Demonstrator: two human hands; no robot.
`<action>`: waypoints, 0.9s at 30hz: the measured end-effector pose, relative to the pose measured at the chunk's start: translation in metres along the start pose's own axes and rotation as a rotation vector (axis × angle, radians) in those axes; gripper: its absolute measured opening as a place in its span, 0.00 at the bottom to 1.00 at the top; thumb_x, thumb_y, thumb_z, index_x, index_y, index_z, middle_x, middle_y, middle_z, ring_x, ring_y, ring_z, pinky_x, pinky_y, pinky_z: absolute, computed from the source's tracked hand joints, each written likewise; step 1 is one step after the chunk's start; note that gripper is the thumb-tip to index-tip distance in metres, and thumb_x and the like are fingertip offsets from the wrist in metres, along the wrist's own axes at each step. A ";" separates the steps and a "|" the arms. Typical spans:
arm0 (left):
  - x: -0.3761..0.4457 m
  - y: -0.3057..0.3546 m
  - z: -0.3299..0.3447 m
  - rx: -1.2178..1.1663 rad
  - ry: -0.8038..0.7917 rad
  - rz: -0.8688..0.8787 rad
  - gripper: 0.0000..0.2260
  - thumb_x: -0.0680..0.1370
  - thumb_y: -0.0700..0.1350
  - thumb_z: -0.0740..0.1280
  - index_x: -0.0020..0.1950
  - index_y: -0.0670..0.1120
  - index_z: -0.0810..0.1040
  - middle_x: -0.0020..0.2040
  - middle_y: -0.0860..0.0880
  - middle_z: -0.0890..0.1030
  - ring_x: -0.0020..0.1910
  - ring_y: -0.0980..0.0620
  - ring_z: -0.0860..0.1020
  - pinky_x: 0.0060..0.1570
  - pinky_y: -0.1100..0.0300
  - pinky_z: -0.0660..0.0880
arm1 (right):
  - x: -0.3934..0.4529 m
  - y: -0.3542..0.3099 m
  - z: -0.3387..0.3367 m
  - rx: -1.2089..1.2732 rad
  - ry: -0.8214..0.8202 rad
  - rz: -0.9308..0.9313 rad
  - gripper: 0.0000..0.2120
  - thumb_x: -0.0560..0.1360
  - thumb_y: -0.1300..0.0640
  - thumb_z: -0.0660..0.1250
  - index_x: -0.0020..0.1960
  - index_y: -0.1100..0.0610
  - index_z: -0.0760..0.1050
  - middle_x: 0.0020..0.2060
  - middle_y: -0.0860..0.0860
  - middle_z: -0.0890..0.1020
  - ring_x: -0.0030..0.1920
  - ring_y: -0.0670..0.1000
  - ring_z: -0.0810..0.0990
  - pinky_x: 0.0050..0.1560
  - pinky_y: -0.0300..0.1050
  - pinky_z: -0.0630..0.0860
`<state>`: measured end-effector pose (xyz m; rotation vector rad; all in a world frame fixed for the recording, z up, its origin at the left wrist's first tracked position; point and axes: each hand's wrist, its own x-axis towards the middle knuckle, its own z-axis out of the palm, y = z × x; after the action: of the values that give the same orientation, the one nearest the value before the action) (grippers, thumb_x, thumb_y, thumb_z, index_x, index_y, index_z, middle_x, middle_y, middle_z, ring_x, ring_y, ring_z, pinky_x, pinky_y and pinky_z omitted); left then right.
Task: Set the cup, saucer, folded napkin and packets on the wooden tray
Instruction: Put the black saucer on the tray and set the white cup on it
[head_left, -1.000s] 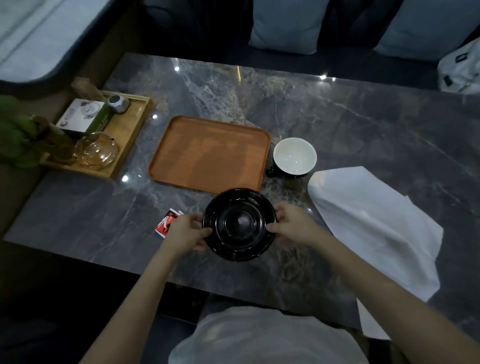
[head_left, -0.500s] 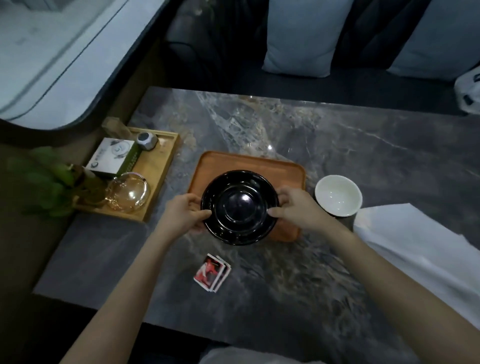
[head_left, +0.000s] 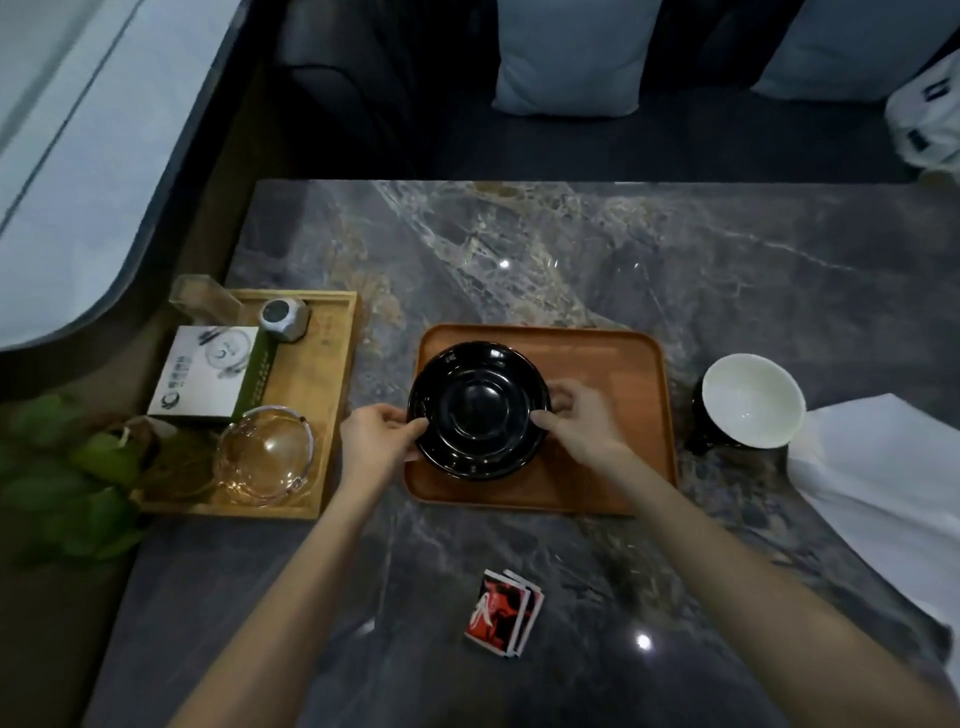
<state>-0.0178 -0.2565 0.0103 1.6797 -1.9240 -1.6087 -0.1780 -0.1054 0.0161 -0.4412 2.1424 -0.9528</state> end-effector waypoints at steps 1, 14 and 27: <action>0.003 -0.001 0.001 0.003 -0.003 -0.004 0.05 0.71 0.37 0.71 0.40 0.39 0.75 0.31 0.46 0.79 0.24 0.56 0.79 0.24 0.66 0.78 | 0.002 0.001 0.002 -0.003 0.010 0.004 0.20 0.71 0.62 0.71 0.61 0.60 0.73 0.49 0.57 0.82 0.50 0.57 0.80 0.57 0.53 0.76; 0.014 -0.014 0.004 0.099 -0.016 0.019 0.05 0.71 0.40 0.71 0.43 0.42 0.76 0.35 0.46 0.79 0.32 0.52 0.80 0.30 0.63 0.80 | 0.008 0.013 0.013 0.069 0.055 0.017 0.18 0.70 0.64 0.71 0.59 0.60 0.74 0.45 0.59 0.82 0.46 0.54 0.80 0.53 0.49 0.76; -0.010 0.009 0.010 0.783 0.119 0.302 0.11 0.73 0.47 0.68 0.44 0.39 0.73 0.44 0.39 0.80 0.44 0.39 0.78 0.38 0.52 0.71 | -0.006 0.005 0.013 -0.674 0.083 -0.173 0.15 0.78 0.52 0.60 0.59 0.62 0.68 0.48 0.60 0.82 0.49 0.61 0.80 0.45 0.51 0.74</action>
<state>-0.0264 -0.2447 0.0178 1.5065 -2.7725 -0.6514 -0.1641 -0.1052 0.0096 -0.9351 2.5025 -0.3070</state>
